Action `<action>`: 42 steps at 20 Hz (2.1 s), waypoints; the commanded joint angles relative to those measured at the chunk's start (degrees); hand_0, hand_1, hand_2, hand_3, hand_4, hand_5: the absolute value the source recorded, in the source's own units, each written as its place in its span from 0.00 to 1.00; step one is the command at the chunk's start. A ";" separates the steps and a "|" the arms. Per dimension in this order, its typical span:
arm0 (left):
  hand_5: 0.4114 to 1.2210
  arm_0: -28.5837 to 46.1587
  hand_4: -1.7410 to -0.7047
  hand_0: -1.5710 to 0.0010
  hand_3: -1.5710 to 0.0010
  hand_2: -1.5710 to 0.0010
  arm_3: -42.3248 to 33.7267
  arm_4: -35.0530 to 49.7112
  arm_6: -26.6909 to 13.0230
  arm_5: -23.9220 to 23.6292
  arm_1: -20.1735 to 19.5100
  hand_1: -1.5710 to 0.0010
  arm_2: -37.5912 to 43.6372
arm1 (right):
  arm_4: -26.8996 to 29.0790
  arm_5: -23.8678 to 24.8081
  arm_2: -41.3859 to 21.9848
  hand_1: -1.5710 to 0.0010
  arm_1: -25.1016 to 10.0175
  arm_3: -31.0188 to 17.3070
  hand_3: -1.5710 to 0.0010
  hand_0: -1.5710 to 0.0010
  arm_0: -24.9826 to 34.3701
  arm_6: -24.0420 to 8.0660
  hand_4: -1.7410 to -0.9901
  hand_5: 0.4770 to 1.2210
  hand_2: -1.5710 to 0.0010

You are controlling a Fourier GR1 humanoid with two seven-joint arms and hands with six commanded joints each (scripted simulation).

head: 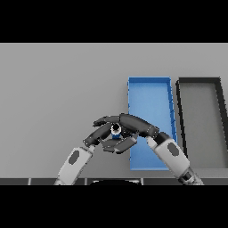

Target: Pick up the blue pipe and place it into the blue bin.

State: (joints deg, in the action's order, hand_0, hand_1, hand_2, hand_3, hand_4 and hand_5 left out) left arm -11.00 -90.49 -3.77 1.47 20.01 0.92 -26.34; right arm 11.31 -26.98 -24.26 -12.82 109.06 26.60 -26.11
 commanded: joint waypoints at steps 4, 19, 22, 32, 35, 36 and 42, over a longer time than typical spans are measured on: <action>1.00 0.06 0.07 0.00 0.22 0.01 0.39 0.06 0.40 0.43 0.91 0.00 0.29 | -0.27 0.21 -0.45 0.30 1.05 -1.36 0.43 0.31 0.60 1.76 0.27 0.17 0.30; 1.00 0.26 0.11 0.08 0.33 0.15 0.32 -2.99 4.93 0.67 1.58 0.13 0.79 | -1.00 1.58 -0.50 0.01 7.24 1.23 0.02 0.01 -4.22 2.55 0.33 0.97 0.01; 1.00 -0.18 0.41 0.52 0.66 0.56 0.03 -4.78 3.11 3.00 0.54 0.55 1.06 | -1.99 1.02 0.41 0.01 8.12 1.05 0.01 0.01 -4.08 2.03 0.32 0.98 0.01; 0.28 -0.12 0.74 0.95 0.96 0.95 0.62 -4.49 -5.46 4.97 1.08 0.95 2.75 | -5.14 -1.41 2.90 0.00 11.30 0.38 0.00 0.00 -4.11 3.94 0.32 1.00 0.00; 0.18 -0.46 0.75 0.97 0.98 0.98 1.32 -4.10 -7.35 4.70 1.35 0.98 3.47 | -5.60 -1.52 3.64 0.00 12.84 -0.18 0.00 0.00 -3.79 4.26 0.32 1.00 0.00; 0.16 -0.21 0.75 0.98 0.98 0.98 1.16 -4.07 -7.85 4.54 1.54 0.98 3.37 | -5.09 -1.32 4.42 0.00 13.17 0.12 0.00 0.00 -3.51 4.36 0.32 1.00 0.00; 0.10 0.28 0.74 0.99 1.00 0.99 1.86 -5.46 -8.19 3.75 1.66 0.99 2.67 | 7.01 2.93 11.03 0.00 15.69 3.06 0.00 0.00 3.92 -7.44 0.33 1.00 0.00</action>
State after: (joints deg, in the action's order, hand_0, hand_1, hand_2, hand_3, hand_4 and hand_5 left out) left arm -10.74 -88.63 -9.22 -6.70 23.75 2.59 -23.67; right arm 18.27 -24.07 -13.17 2.86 112.14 30.63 -33.20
